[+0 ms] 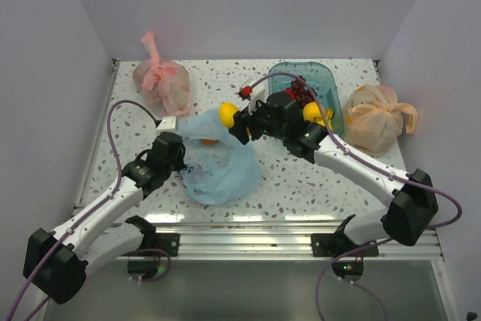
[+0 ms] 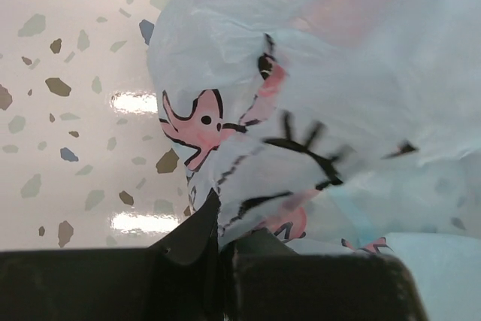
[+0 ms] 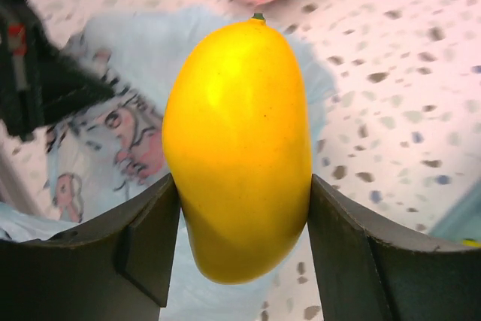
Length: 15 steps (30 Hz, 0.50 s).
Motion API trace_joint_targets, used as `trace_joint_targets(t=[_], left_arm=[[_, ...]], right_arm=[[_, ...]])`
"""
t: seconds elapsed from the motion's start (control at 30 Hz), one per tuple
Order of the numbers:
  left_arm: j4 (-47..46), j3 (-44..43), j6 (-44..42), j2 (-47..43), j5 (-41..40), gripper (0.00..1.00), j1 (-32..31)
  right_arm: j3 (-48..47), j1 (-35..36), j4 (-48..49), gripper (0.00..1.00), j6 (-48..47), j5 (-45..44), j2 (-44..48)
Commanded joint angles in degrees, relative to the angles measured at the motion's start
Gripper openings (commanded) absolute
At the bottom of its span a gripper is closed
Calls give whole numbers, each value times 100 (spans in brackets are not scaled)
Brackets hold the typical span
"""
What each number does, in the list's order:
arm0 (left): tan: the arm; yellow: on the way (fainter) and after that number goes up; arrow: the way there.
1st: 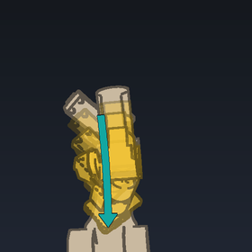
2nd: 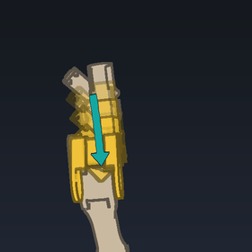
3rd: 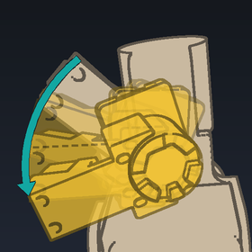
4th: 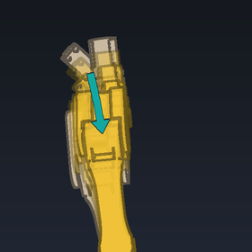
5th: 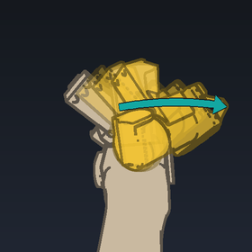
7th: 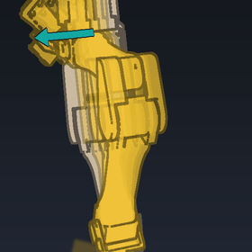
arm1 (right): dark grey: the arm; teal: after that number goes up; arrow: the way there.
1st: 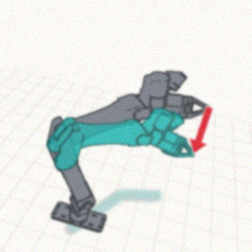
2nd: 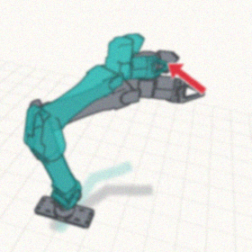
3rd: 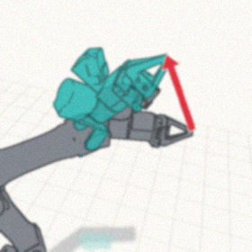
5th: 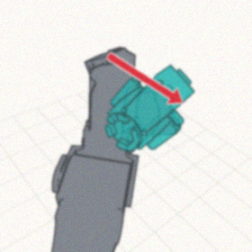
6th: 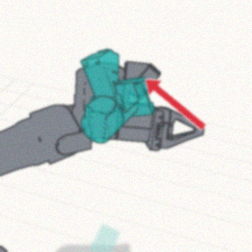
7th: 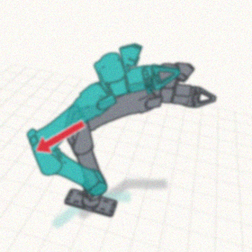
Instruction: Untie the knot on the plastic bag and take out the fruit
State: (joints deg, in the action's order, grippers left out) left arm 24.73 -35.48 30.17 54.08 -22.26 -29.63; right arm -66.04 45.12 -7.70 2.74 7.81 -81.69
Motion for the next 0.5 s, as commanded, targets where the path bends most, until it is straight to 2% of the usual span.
trace_joint_targets(t=[0.0, 0.1, 0.2, 0.37, 0.47], left_arm=[[-65, -169, -363, -153, 37, 5, 36], [-152, -161, -617, -118, 213, 6, 36], [-293, -126, -802, -82, 511, 6, 36], [-496, 24, -846, -179, 767, 6, 36], [-513, 42, -838, -275, 697, 6, 36]], right_arm=[[39, -293, 551, 18, 236, -1042, 443], [-14, -627, 340, 18, 130, -1911, 435], [-58, -1136, 173, 20, 147, -2327, 207], [-234, -1909, -327, 21, 481, -2258, -417], [-234, -2086, -390, 24, 674, -2030, -804]])
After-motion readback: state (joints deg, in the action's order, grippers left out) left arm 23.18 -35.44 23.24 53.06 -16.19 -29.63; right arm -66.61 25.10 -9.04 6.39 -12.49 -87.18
